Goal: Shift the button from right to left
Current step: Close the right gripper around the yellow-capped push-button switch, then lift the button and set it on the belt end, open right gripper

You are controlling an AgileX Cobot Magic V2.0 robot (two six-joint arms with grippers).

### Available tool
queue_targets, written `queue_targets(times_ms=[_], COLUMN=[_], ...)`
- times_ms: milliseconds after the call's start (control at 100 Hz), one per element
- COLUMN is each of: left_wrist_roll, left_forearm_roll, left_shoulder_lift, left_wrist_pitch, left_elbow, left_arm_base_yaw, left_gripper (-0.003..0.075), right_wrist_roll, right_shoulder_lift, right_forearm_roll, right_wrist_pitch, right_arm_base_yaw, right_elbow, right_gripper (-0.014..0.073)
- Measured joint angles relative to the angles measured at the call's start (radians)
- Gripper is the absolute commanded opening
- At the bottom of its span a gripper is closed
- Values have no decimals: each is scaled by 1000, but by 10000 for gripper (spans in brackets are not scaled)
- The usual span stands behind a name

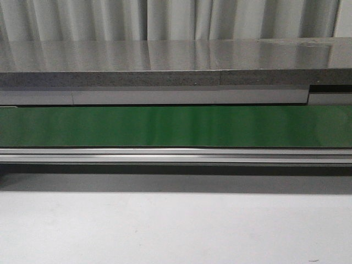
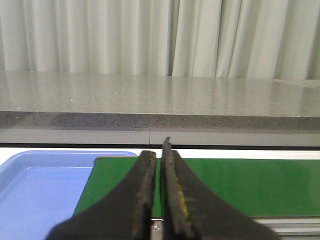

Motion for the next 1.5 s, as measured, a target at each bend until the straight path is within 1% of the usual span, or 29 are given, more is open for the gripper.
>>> queue_targets(times_ms=[60, 110, 140, 150, 160, 200, 210, 260, 330, 400, 470, 640, 790, 1120, 1230, 1500], left_wrist_roll=[0, 0, 0, 0, 0, 0, 0, 0, 0, 0, 0, 0, 0, 0, 0, 0], left_forearm_roll=[0, 0, 0, 0, 0, 0, 0, 0, 0, 0, 0, 0, 0, 0, 0, 0], left_shoulder_lift=[0, 0, 0, 0, 0, 0, 0, 0, 0, 0, 0, 0, 0, 0, 0, 0], left_wrist_pitch=[0, 0, 0, 0, 0, 0, 0, 0, 0, 0, 0, 0, 0, 0, 0, 0], left_elbow=[0, 0, 0, 0, 0, 0, 0, 0, 0, 0, 0, 0, 0, 0, 0, 0], left_arm_base_yaw=[0, 0, 0, 0, 0, 0, 0, 0, 0, 0, 0, 0, 0, 0, 0, 0], left_gripper=[5, 5, 5, 5, 5, 5, 5, 5, 5, 5, 5, 5, 5, 5, 5, 5], right_wrist_roll=[0, 0, 0, 0, 0, 0, 0, 0, 0, 0, 0, 0, 0, -2, -2, -2], right_shoulder_lift=[8, 17, 19, 21, 21, 23, 23, 27, 29, 29, 31, 40, 29, -115, -173, -271], right_forearm_roll=[0, 0, 0, 0, 0, 2, 2, 9, 17, 21, 22, 35, 85, 173, 182, 185], right_wrist_pitch=[-10, -12, -14, -14, -14, -16, -16, -21, -28, -30, -24, 40, 107, 222, 245, 251], right_arm_base_yaw=[0, 0, 0, 0, 0, 0, 0, 0, 0, 0, 0, 0, 0, 4, 32, 166], right_elbow=[0, 0, -2, -2, -2, -4, -4, -4, -5, -10, -19, -58, -100, -110, -110, -42], right_gripper=[594, 566, 541, 519, 519, 456, 456, 382, 302, 248, 217, 212, 212, 212, 212, 212])
